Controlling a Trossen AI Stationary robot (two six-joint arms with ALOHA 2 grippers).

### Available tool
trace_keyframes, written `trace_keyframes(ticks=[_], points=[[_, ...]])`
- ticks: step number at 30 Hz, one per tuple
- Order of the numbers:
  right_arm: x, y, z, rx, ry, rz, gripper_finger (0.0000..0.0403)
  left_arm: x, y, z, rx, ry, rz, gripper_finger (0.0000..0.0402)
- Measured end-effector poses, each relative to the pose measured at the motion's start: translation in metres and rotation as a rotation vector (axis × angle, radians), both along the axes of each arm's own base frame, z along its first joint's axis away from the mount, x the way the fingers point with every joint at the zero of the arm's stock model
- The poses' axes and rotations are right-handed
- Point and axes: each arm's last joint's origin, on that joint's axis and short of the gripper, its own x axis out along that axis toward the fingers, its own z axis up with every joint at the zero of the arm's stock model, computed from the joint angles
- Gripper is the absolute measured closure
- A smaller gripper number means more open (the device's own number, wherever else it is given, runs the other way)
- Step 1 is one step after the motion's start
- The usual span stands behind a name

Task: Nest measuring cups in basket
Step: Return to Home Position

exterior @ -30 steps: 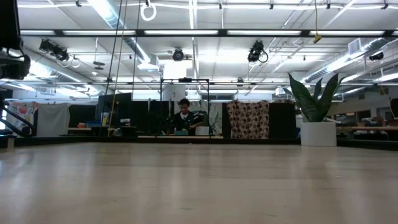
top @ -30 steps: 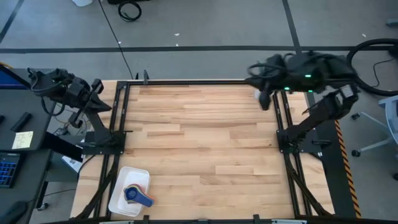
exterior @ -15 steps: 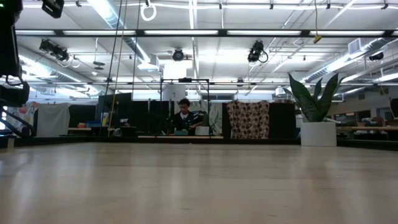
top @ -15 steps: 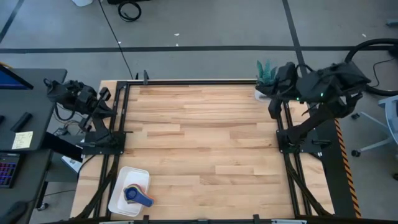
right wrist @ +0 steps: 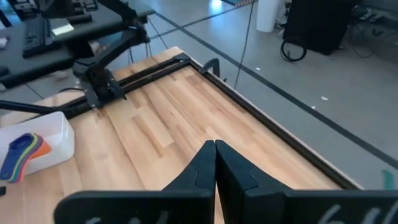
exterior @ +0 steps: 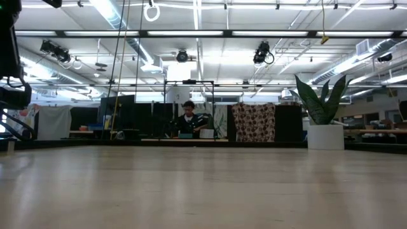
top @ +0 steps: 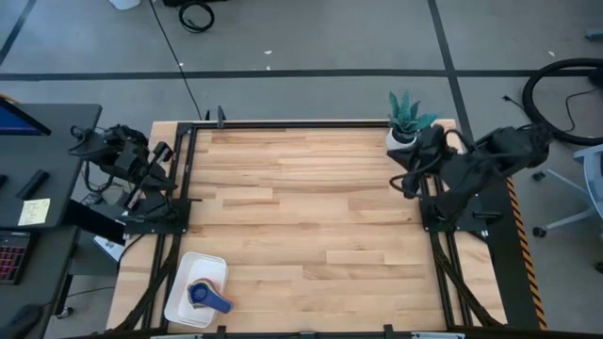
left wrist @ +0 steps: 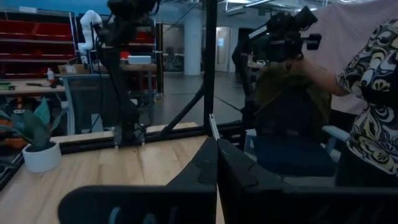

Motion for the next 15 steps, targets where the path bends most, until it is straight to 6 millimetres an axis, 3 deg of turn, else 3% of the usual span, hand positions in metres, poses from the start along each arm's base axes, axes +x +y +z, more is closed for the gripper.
trace_keyframes(ticks=[15], points=[[-0.042,-0.015,-0.100,0.106,-0.273,0.075,0.0394,0.001,-0.001,-0.002,-0.007,0.013,-0.002,0.0402]])
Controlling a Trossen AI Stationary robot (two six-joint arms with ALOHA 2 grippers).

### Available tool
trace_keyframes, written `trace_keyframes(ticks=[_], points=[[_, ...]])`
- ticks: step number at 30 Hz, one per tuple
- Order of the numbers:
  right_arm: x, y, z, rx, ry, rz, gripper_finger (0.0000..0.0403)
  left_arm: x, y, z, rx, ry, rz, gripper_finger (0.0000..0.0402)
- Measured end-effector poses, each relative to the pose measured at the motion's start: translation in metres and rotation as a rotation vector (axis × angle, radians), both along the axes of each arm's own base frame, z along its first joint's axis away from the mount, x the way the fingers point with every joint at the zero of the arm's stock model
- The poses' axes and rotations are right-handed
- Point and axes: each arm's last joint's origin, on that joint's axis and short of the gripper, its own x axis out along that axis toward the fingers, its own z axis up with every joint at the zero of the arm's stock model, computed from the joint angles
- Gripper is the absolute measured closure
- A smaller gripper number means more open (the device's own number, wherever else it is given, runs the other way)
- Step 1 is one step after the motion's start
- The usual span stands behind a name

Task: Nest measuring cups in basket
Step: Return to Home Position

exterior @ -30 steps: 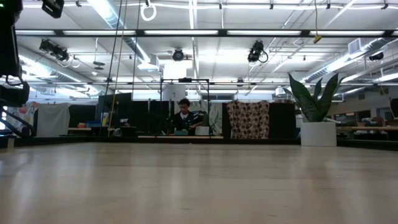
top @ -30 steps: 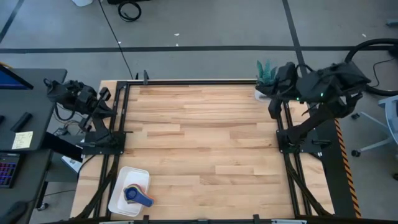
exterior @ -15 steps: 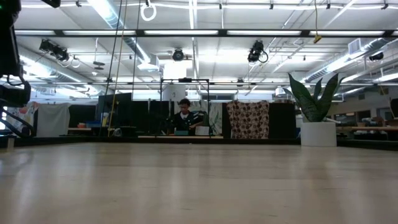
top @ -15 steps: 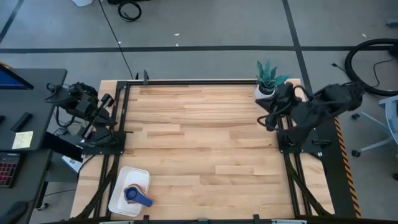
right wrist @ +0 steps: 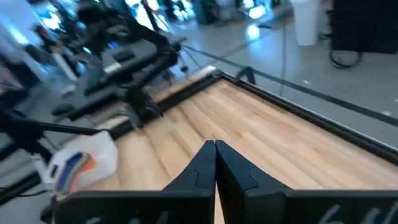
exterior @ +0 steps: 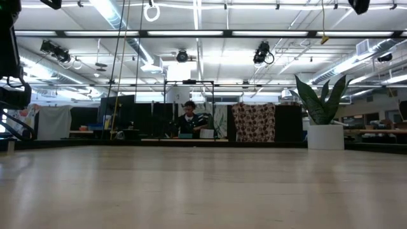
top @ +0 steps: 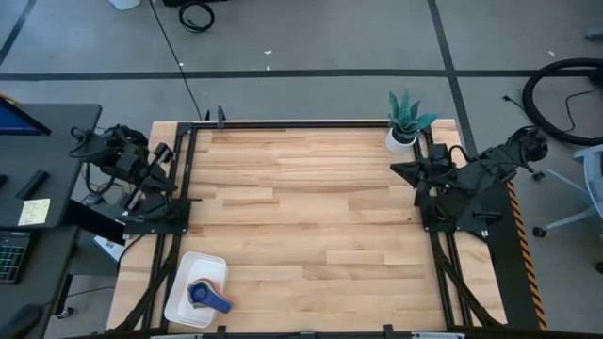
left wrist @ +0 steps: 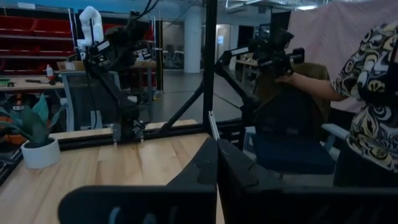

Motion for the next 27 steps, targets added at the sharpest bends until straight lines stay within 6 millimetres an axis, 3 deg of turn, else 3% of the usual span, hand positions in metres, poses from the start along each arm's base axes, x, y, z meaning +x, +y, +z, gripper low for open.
trace_keyframes(ticks=[7,13,27], points=[[-0.013,-0.005,-0.030,-0.017,-0.183,0.154,0.0394,0.000,0.000,-0.003,0.027,0.015,0.000,0.0402],[-0.017,-0.007,-0.057,-0.043,-0.281,0.184,0.0394,0.002,-0.004,-0.005,0.004,0.025,-0.001,0.0402],[-0.008,0.000,-0.114,-0.060,-0.375,0.217,0.0394,0.023,-0.042,-0.040,0.012,0.021,0.000,0.0402]])
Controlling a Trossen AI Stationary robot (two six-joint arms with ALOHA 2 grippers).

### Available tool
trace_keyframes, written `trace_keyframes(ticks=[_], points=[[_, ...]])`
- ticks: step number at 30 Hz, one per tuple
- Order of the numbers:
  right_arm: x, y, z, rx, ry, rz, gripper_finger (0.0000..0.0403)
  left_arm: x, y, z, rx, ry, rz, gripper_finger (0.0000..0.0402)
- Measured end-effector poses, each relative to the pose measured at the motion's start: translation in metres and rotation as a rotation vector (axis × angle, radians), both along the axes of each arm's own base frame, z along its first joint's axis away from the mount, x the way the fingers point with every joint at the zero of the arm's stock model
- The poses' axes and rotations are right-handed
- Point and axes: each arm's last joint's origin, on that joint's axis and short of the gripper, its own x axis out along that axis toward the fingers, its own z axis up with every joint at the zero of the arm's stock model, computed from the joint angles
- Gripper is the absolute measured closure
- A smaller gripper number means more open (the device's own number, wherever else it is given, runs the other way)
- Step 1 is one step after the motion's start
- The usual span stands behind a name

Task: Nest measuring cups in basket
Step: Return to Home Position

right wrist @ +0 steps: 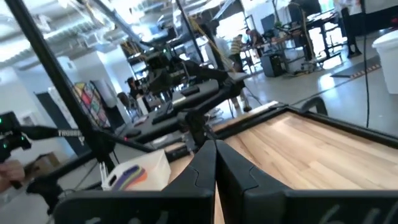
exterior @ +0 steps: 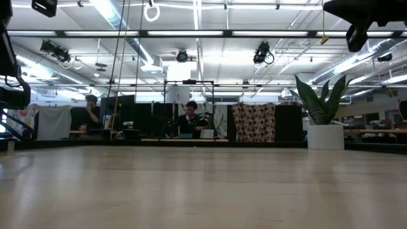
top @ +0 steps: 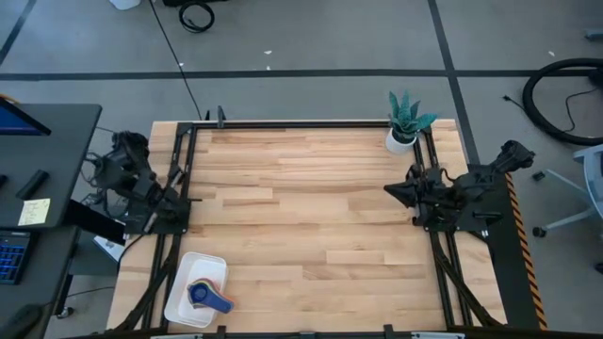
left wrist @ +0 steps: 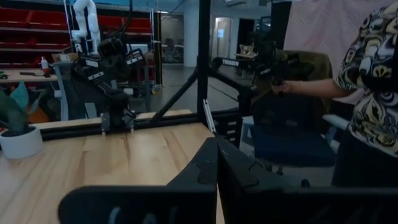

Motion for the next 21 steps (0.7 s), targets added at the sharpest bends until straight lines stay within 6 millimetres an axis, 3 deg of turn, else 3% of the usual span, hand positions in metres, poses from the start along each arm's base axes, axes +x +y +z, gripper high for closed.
trace_keyframes(ticks=[15,21], points=[[0.005,0.004,-0.044,0.050,-0.056,0.044,0.0394,0.020,-0.036,-0.052,-0.024,-0.013,0.012,0.0402],[0.006,0.005,-0.066,-0.011,-0.007,0.064,0.0394,0.026,-0.046,-0.076,-0.012,-0.002,0.021,0.0402]])
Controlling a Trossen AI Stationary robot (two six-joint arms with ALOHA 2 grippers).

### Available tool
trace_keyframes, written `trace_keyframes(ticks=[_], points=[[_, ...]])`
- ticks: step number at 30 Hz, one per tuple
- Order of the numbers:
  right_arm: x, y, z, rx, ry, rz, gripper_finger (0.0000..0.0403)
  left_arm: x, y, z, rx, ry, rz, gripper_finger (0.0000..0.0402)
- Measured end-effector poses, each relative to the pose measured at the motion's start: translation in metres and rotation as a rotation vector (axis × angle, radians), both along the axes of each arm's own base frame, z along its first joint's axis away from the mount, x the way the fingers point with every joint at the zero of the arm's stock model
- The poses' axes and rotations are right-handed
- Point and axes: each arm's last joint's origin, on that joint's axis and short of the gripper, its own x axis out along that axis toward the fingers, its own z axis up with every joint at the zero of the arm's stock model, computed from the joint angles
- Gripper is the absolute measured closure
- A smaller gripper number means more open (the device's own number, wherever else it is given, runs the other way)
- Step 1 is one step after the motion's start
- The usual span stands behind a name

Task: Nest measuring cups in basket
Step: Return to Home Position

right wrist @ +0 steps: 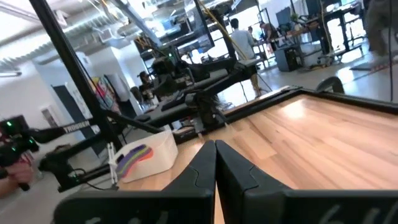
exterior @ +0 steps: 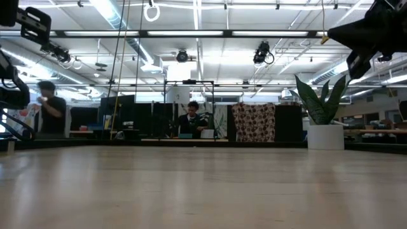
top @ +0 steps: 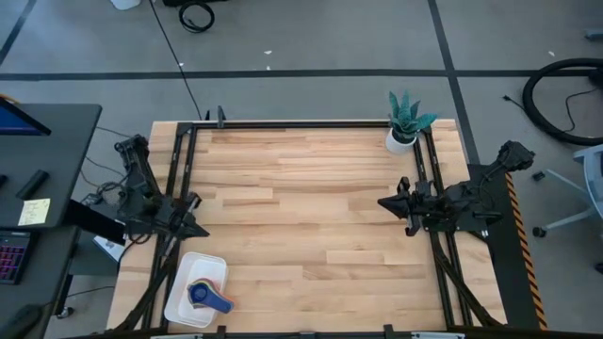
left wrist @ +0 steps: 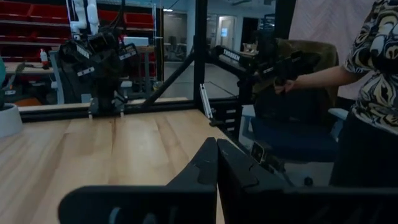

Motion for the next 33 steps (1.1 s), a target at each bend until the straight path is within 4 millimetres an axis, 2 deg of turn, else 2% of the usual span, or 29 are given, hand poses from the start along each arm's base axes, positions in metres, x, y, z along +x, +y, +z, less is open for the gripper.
trace_keyframes(ticks=[14,21,27,33], points=[[0.000,0.001,0.000,-0.042,0.002,0.041,0.0394,0.005,-0.010,-0.035,0.062,0.039,-0.001,0.0401],[0.001,0.001,-0.011,-0.044,0.103,0.030,0.0394,0.006,-0.011,-0.037,0.052,0.039,-0.008,0.0401],[0.001,0.000,-0.022,0.077,0.192,-0.002,0.0394,0.006,-0.010,-0.038,-0.065,0.085,0.020,0.0396],[0.000,0.000,-0.029,0.072,0.246,-0.011,0.0394,0.007,-0.006,-0.040,-0.083,0.090,0.170,0.0391]])
